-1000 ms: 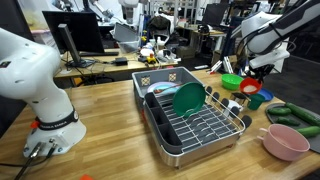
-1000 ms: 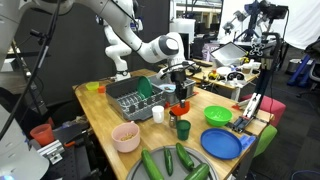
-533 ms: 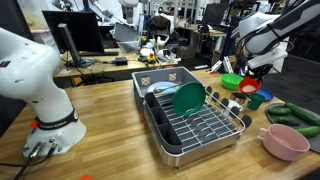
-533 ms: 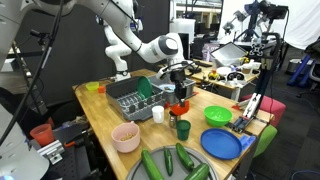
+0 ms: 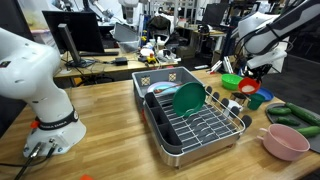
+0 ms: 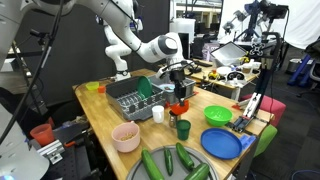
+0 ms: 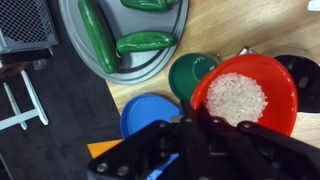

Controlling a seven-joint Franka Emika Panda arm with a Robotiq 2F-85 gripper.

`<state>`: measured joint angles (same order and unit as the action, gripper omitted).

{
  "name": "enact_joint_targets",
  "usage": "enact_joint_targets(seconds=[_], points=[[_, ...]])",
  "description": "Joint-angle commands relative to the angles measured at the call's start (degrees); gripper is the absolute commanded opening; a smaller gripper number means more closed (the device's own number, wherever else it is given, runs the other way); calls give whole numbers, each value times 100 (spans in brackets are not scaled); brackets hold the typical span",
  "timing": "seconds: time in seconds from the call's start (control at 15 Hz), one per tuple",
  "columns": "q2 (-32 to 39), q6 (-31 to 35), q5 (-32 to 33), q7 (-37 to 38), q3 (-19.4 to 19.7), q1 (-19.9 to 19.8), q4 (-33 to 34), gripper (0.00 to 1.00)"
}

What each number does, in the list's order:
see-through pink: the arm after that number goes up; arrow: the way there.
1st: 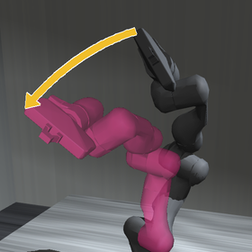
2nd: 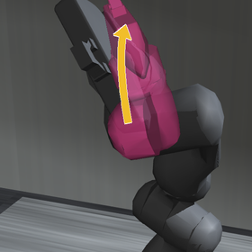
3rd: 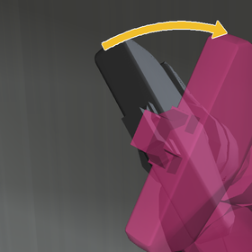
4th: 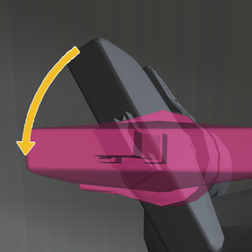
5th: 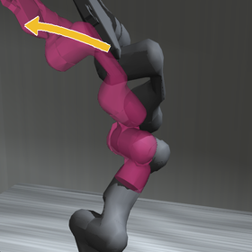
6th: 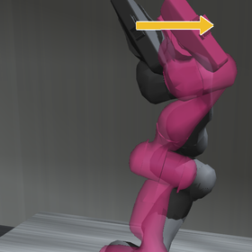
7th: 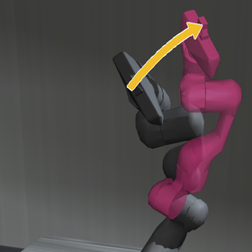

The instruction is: Pour the contents of the small red bowl into the silver jug

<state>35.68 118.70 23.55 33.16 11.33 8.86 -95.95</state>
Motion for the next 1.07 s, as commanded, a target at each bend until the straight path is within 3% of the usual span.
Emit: enact_joint_targets(seconds=[0.0, 0.4, 1.0], points=[[7, -67, 216, 142, 42, 96, 6, 2], [4, -79, 975, 689, 120, 369, -85, 2], [62, -244, 1784, 1358, -27, 437, -197, 2]])
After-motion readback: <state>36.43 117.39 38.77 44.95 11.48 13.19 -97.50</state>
